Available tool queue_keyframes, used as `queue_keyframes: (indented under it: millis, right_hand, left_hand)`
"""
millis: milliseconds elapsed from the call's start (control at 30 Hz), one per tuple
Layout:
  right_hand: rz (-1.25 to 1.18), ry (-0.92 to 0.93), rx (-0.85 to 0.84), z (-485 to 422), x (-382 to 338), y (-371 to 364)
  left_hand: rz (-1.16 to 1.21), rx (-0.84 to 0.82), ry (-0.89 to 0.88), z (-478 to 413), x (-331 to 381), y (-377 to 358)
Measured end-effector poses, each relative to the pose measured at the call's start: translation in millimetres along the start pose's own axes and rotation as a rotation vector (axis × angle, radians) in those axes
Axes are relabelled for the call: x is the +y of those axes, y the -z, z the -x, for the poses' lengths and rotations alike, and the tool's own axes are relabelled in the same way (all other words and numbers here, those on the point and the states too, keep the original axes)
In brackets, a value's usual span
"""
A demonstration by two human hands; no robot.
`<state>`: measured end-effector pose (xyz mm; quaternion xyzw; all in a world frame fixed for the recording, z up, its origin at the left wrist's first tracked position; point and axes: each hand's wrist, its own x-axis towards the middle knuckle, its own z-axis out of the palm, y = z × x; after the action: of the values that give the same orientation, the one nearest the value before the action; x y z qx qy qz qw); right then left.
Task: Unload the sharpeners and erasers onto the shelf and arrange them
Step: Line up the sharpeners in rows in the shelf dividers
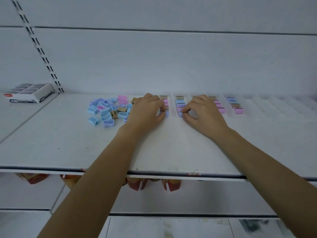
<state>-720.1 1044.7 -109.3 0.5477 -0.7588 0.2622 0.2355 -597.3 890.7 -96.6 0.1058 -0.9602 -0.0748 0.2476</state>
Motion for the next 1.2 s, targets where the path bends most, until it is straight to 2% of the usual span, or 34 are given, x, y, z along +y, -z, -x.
queue_keyframes:
  millis: [567, 1200]
  right_hand:
    - [-0.026, -0.018, 0.026, 1.5, -1.2, 3.5]
    - [-0.03, -0.033, -0.032, 1.9, -4.3, 4.9]
  left_hand:
    - [0.002, 0.009, 0.01, 0.6, 3.0, 2.7]
    - [0.022, 0.002, -0.011, -0.2, -1.6, 0.4]
